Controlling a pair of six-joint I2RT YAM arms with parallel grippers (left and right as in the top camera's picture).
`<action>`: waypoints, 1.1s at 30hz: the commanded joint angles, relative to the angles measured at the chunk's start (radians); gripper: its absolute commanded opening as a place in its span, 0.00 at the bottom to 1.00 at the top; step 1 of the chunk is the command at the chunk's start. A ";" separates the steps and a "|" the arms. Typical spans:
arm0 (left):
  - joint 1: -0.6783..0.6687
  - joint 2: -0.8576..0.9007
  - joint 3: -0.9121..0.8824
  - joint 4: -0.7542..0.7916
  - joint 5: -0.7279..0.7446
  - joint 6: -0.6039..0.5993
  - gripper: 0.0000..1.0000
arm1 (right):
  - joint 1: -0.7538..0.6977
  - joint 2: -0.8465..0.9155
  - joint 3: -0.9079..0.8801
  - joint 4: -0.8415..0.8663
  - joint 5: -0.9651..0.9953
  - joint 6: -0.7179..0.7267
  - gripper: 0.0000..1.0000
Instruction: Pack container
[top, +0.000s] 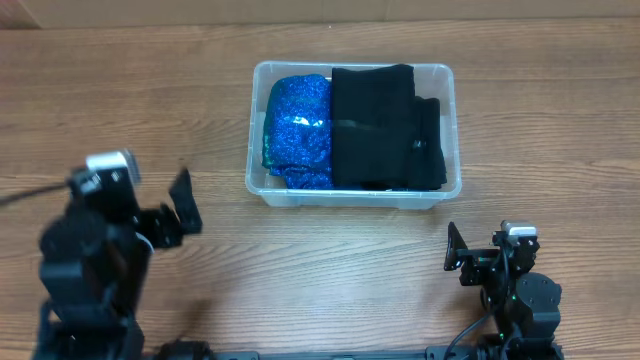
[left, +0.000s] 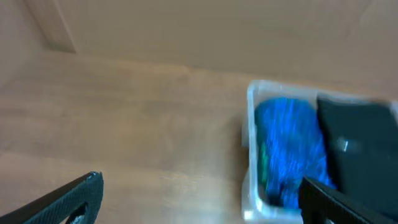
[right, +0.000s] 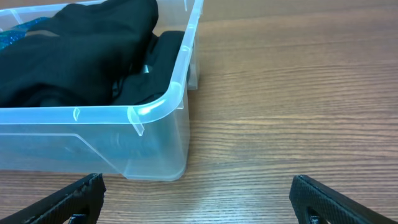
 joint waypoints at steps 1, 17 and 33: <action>-0.024 -0.185 -0.234 0.101 0.037 0.056 1.00 | -0.006 -0.011 -0.009 -0.001 -0.005 0.004 1.00; -0.080 -0.634 -0.816 0.284 0.055 0.056 1.00 | -0.006 -0.011 -0.009 -0.001 -0.005 0.004 1.00; -0.080 -0.680 -0.928 0.323 0.050 0.056 1.00 | -0.006 -0.011 -0.009 -0.001 -0.005 0.004 1.00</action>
